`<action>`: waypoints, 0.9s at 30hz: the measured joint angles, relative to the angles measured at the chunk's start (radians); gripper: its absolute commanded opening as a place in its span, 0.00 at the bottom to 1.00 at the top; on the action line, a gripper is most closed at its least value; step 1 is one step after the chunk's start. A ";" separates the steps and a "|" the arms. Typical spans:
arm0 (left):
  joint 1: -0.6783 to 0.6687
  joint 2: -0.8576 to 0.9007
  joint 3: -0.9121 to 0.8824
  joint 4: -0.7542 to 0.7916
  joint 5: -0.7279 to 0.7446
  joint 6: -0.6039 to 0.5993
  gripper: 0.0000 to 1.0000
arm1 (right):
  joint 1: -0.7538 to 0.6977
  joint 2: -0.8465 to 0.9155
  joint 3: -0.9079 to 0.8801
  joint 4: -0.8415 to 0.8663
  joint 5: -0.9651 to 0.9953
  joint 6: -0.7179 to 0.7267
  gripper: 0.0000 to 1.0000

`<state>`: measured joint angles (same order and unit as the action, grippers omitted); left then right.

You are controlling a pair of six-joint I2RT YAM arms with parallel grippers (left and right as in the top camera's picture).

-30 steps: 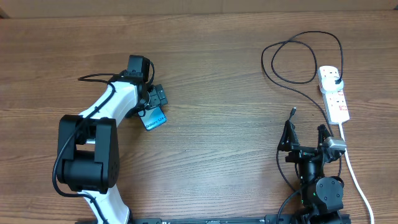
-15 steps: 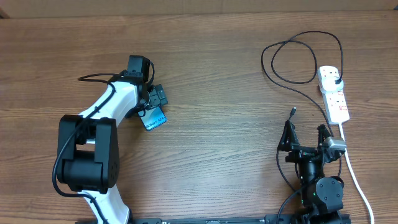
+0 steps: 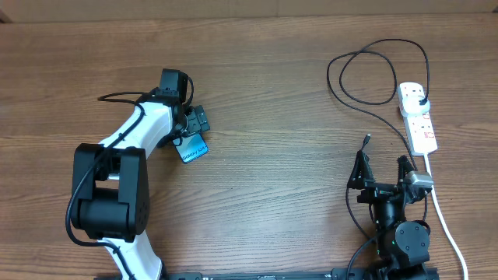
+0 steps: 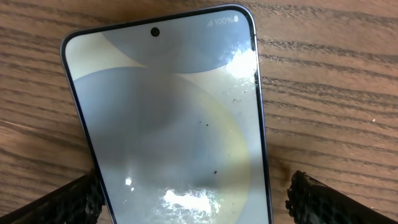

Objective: Plug charger to phone and switch on socket
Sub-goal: 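Descend the left gripper closer onto the phone's top end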

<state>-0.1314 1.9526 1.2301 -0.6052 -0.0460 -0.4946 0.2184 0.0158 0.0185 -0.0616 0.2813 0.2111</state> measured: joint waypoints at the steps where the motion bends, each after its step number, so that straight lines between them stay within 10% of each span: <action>1: 0.000 0.000 0.000 0.000 0.000 0.000 1.00 | 0.000 0.000 0.000 0.000 0.000 0.001 1.00; 27: -0.008 -0.010 -0.028 0.073 -0.016 0.000 0.94 | 0.000 0.000 0.000 0.001 0.000 0.001 1.00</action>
<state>-0.1394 1.9430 1.2018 -0.5320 -0.0616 -0.4946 0.2184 0.0158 0.0185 -0.0608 0.2813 0.2119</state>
